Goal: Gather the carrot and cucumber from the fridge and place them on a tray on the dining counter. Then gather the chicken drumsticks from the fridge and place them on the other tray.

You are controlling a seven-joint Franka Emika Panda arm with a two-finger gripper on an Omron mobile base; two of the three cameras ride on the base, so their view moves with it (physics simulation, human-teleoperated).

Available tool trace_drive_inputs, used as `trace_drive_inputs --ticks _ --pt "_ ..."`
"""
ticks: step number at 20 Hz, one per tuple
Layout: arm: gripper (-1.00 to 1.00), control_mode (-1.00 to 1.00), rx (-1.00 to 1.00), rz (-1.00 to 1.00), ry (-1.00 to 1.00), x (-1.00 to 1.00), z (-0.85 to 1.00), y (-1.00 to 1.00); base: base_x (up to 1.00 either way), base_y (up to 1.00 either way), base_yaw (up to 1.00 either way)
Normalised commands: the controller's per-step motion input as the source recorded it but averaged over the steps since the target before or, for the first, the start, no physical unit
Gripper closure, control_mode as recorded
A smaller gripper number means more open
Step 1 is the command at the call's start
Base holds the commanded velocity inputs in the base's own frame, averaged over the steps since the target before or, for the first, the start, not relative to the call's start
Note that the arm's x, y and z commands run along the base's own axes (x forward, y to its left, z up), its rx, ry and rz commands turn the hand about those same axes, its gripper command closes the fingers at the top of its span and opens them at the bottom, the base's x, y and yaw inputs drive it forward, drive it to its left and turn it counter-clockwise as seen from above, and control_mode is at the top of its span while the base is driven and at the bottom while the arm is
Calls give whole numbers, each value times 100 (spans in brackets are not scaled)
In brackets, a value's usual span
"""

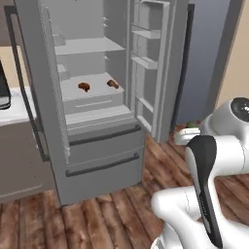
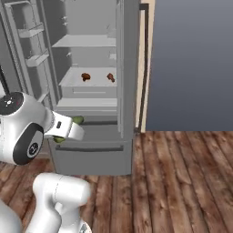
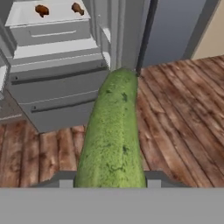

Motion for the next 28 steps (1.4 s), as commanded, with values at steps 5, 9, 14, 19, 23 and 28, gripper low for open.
trace_drive_inputs --ticks 5,9,14,19,23,28 --pt "100 100 0 0 0 0 0 0 -29 -4 -45" --pt "100 100 0 0 0 0 0 0 -10 -20 -45" --pt "100 100 0 0 0 0 0 0 0 -26 -46" --pt "100 100 0 0 0 0 0 0 0 -29 -44" --pt "100 100 0 0 0 0 0 0 3 -29 -42" --pt "100 100 0 0 0 0 0 0 14 -18 -39"
